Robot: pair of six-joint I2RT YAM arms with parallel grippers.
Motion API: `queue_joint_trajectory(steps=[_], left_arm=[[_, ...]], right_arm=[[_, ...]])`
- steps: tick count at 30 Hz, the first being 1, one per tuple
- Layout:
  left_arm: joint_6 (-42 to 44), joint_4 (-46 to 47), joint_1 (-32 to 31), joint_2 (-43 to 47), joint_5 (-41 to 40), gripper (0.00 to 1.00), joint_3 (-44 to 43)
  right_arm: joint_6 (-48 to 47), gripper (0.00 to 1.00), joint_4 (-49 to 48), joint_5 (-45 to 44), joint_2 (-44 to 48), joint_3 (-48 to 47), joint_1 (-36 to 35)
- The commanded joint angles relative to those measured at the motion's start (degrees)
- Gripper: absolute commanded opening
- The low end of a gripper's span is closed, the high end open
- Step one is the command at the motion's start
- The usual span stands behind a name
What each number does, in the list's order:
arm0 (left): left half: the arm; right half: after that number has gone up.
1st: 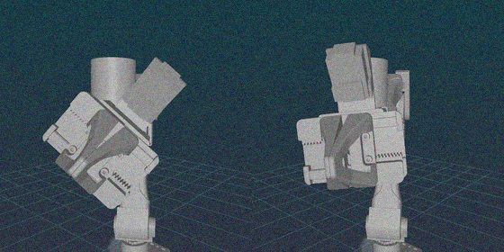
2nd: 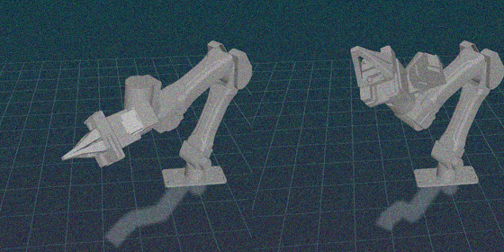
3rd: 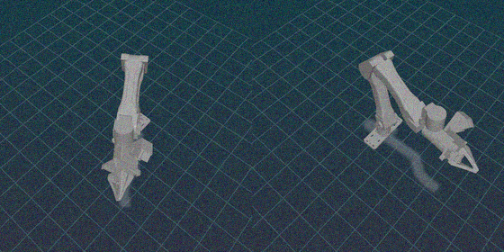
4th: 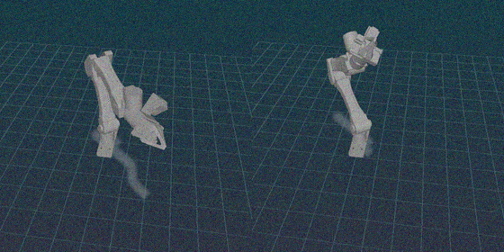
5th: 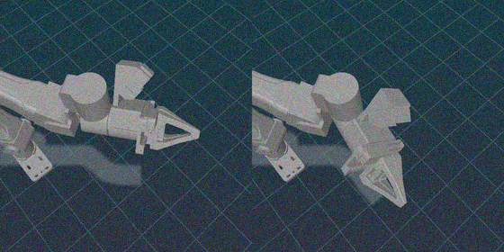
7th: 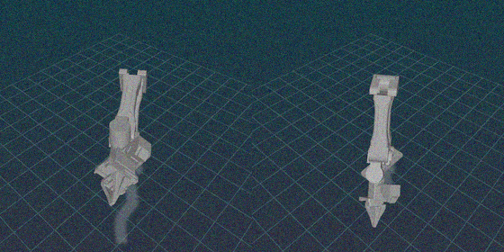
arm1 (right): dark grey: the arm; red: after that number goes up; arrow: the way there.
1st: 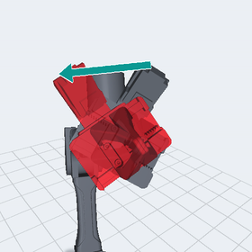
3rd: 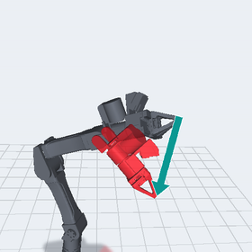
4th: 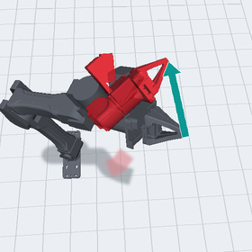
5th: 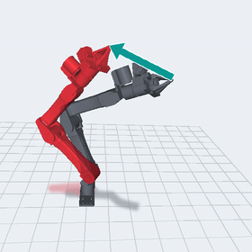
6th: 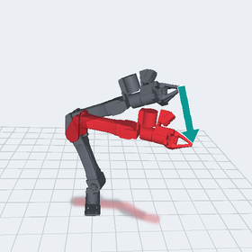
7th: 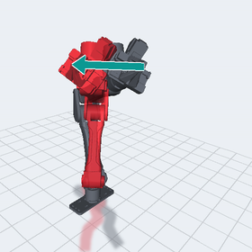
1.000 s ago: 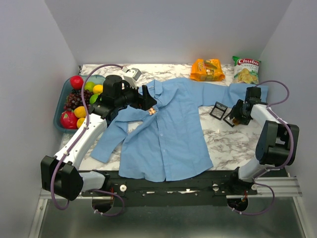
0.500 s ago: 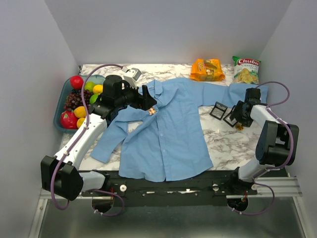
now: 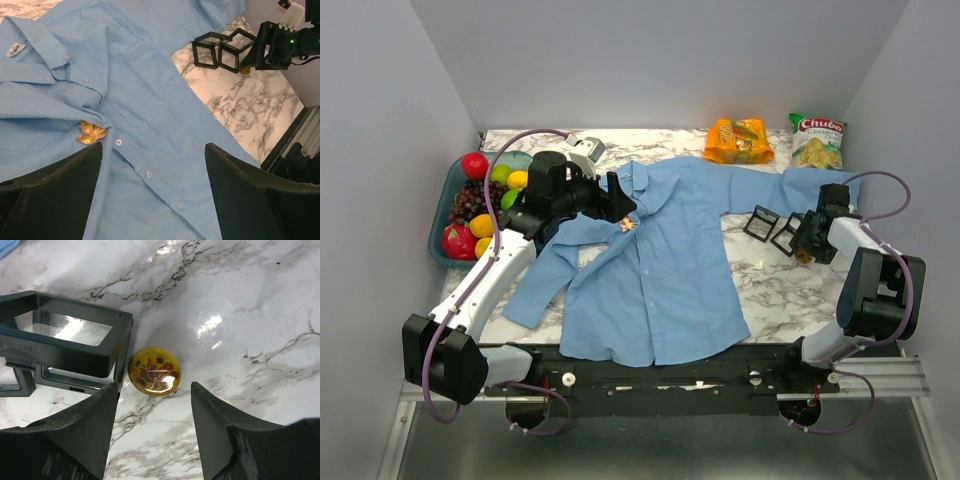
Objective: Pin the brooch onto the clothing
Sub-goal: Move the brooch to the center of the board.
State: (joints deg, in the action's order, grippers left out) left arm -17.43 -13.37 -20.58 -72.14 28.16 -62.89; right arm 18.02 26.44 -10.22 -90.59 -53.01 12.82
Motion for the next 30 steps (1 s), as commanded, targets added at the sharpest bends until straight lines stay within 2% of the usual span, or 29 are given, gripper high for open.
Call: queue_joint_trajectory(steps=[1, 6, 9, 19, 24, 26, 30], left_arm=[[-0.2, 0.8, 0.4, 0.4, 1.7, 0.91, 0.3], [-0.3, 0.9, 0.4, 0.3, 1.7, 0.91, 0.4], [-0.2, 1.0, 0.4, 0.3, 1.8, 0.91, 0.3], [-0.2, 1.0, 0.4, -0.1, 1.7, 0.91, 0.4], [-0.2, 0.7, 0.4, -0.3, 1.5, 0.91, 0.3], [-0.1, 0.5, 0.4, -0.3, 1.5, 0.91, 0.3], [-0.1, 0.7, 0.4, 0.1, 1.5, 0.91, 0.3]], right_arm=[[0.4, 0.66, -0.2, -1.5, 0.1, 1.2, 0.4], [0.3, 0.65, -0.9, -1.7, -1.3, 2.0, 0.4], [0.1, 0.61, -1.0, -2.2, -1.9, 1.9, 0.4], [-0.9, 0.61, 1.8, -1.3, -4.5, -1.2, 0.4], [-0.9, 0.50, 2.9, -1.2, -5.6, -2.2, 0.4], [-1.1, 0.42, 2.9, -0.9, -5.7, -2.4, 0.4], [-1.8, 0.39, 2.7, 0.8, -5.3, -1.3, 0.3]])
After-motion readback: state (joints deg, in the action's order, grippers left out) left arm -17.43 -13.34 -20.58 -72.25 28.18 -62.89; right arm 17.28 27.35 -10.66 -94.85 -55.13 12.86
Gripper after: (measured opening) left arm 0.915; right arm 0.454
